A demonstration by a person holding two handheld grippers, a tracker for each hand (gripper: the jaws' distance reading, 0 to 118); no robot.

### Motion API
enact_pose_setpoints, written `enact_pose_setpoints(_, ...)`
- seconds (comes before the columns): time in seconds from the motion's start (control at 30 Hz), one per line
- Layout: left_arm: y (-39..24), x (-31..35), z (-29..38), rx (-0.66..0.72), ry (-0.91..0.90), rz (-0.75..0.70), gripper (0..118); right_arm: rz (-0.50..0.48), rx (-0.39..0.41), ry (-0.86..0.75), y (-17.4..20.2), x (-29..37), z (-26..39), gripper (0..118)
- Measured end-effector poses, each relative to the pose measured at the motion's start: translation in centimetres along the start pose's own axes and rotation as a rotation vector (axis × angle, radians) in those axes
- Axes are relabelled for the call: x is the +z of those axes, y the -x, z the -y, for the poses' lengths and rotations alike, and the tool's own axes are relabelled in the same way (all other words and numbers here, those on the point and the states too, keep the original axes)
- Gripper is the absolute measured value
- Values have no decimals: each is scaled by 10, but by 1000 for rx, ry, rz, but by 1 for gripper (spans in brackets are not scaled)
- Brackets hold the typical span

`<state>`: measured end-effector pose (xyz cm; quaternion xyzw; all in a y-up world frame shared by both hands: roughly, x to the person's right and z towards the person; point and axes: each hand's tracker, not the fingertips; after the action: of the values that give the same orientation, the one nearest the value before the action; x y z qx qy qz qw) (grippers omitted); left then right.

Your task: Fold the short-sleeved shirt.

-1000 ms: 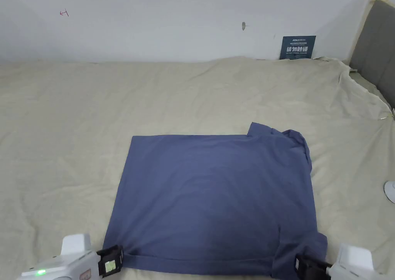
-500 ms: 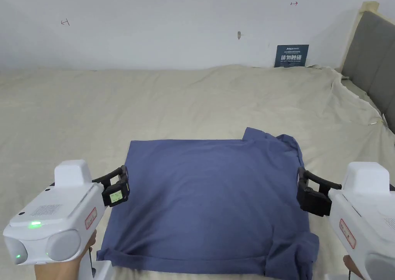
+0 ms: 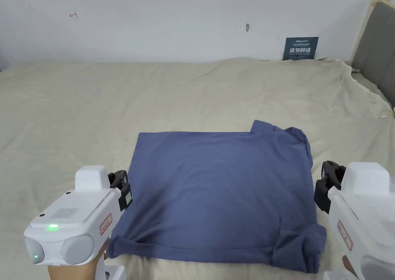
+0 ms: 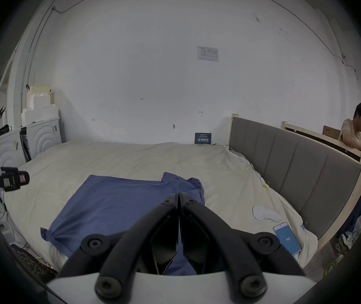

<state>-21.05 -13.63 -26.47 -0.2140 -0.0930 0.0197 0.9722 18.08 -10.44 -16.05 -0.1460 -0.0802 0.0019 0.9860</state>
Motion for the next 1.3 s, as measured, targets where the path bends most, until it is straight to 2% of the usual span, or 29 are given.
enact_pose_setpoints(0.1, 11, -7, 11, -3, 91, -9, 0, -3, -6, 8, -3, 0, 1, 0)
enact_pose_setpoints(0.23, 33, -19, 33, 66, 208, -33, 0, -3, -8, 22, -6, -1, 5, 0)
enact_pose_setpoints(0.27, 38, -24, 40, 82, 243, -42, 4, -3, -9, 28, -6, -1, 5, 0)
enact_pose_setpoints(0.37, 51, -40, 62, 92, 373, -70, 32, -5, -11, 43, -7, -3, 8, 0)
enact_pose_setpoints(0.43, 59, -49, 77, 119, 426, -69, 66, -8, -13, 52, -8, -4, 11, 0)
enact_pose_setpoints(0.5, 64, -57, 90, 147, 490, -73, 81, -7, -14, 64, -9, -6, 13, 0)
enact_pose_setpoints(0.73, 67, -79, 116, 112, 549, -99, 81, -7, -17, 114, -13, -11, 25, 0)
enact_pose_setpoints(0.77, 67, -83, 118, 98, 557, -101, 77, -7, -19, 121, -14, -12, 27, 0)
enact_pose_setpoints(0.87, 65, -90, 123, 81, 584, -31, 24, -1, -26, 137, -17, -12, 31, 0)
enact_pose_setpoints(0.9, 62, -87, 121, 78, 573, -38, 17, 0, -30, 145, -19, -12, 33, 0)
enact_pose_setpoints(0.97, 55, -87, 119, 47, 565, -34, 8, 4, -40, 168, -22, -13, 38, 0)
enact_pose_setpoints(1.1, 46, -80, 116, 2, 536, -44, 6, 5, -88, 327, -34, -29, 65, 2)
enact_pose_setpoints(1.13, 47, -78, 114, 12, 528, -40, 6, 1, -105, 371, -38, -34, 75, 9)
enact_pose_setpoints(1.17, 49, -76, 112, 24, 519, -37, 6, 0, -120, 408, -40, -39, 85, 26)
enact_pose_setpoints(1.2, 50, -74, 110, 36, 509, -34, 6, -2, -126, 459, -43, -44, 96, 57)
enact_pose_setpoints(1.23, 52, -72, 108, 48, 502, -31, 6, -12, -136, 494, -44, -48, 107, 77)
enact_pose_setpoints(1.27, 53, -71, 106, 57, 500, -28, 6, -21, -142, 519, -45, -52, 117, 89)
enact_pose_setpoints(1.3, 55, -70, 103, 68, 495, -26, 6, -22, -139, 544, -46, -56, 127, 91)
